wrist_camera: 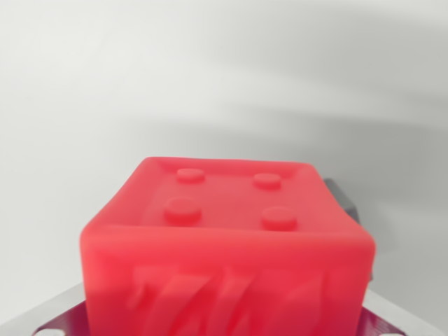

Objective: Destack cube

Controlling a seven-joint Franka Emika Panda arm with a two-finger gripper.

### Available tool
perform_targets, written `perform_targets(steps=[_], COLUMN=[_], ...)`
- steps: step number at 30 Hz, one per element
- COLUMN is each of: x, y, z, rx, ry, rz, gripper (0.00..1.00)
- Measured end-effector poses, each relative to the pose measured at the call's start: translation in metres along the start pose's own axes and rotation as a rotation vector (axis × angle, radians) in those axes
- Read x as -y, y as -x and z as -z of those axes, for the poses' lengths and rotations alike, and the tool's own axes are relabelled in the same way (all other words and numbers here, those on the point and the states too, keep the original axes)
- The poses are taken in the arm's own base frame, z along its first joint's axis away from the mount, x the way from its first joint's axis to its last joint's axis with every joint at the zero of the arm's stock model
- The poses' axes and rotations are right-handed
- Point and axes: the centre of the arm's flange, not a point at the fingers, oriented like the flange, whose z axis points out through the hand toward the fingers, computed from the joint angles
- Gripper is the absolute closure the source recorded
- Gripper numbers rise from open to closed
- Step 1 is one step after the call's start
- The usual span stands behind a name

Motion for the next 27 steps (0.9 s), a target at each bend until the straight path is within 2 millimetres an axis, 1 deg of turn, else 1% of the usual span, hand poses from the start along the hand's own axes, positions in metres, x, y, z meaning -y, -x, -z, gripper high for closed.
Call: perform_targets(steps=[27], x=[0.050], y=[0.006], z=[-0.017], rx=[0.000], ry=[0.000], rz=[-0.172], gripper=[1.00])
